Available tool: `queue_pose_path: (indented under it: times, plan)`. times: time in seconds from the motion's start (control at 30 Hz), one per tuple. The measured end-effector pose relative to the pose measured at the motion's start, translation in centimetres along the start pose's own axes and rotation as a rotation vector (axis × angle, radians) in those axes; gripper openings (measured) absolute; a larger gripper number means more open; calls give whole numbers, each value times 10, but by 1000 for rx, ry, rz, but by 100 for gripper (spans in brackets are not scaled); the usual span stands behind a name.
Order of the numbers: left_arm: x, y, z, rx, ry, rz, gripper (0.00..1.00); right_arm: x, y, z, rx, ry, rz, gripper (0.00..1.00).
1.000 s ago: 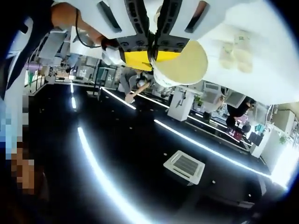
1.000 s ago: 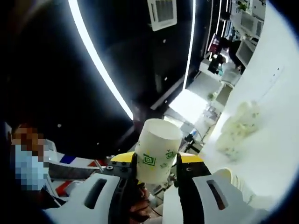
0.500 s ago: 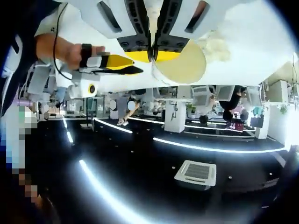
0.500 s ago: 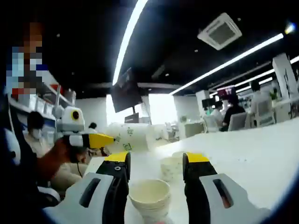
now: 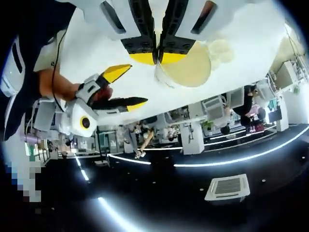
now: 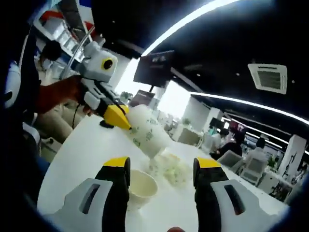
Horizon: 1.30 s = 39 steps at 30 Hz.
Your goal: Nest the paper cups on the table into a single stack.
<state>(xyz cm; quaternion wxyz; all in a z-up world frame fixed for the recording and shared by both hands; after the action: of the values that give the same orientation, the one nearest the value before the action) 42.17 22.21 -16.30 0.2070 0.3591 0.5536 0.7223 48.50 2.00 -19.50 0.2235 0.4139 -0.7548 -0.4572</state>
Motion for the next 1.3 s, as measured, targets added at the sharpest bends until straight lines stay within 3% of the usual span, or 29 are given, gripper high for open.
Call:
queue_pose_path:
  times: [0.17,0.4,0.67,0.77,1.0,1.3]
  plan:
    - [-3,5,-4,-38,-23,70,3,-1,4,4,76,13,8,55]
    - [-7,10,-7,-59,-48,126,3,-1,8,11,141,25,16,55]
    - [-15,16,-16,-115,-73,214,3,-7,19,20,295,23,19,54]
    - [-18,19,-21,-131,-81,234,3,-10,20,26,371,23,23,54]
    - [-23,20,-29,-167,-93,295,3,-16,23,40,459,31,16,52]
    - [-29,20,-32,-177,-104,330,3,-19,21,44,524,10,12,47]
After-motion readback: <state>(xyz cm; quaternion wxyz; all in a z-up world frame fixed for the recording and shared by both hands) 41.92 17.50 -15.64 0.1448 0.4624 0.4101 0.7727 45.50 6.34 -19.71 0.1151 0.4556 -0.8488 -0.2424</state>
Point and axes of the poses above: the point that each gripper's makers call its tool centre point, and the gripper's own axes: x roughly backward along the fingers, z roughly to its left, y roughly out of its top, the point moved 10 cm from there along x, roughly backward along the fingers, and after that the axes turned 12 degrees about -y, right-handed, at the moved point
